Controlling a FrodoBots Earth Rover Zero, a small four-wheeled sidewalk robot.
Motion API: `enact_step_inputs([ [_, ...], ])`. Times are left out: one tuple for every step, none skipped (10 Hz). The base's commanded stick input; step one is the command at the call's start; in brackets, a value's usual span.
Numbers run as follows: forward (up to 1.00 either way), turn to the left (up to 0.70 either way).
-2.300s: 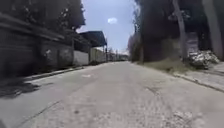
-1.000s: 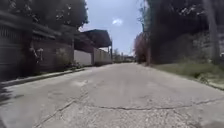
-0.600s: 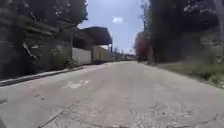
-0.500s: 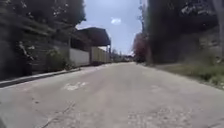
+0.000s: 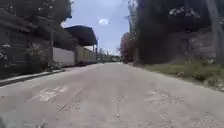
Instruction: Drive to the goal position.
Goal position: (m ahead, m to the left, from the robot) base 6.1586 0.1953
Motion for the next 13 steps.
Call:
enact_step_inputs([
  [1.0,0.04],
  [1.0,0.04],
  [1.0,0.04],
  [1.0,0.04],
  [1.0,0.04],
  [1.0,0.04],
  [1.0,0.04],
  [1.0,0.04],
  [1.0,0.04],
  [1.0,0.04],
  [1.0,0.04],
  [1.0,0.04],
  [1.0,0.04],
])
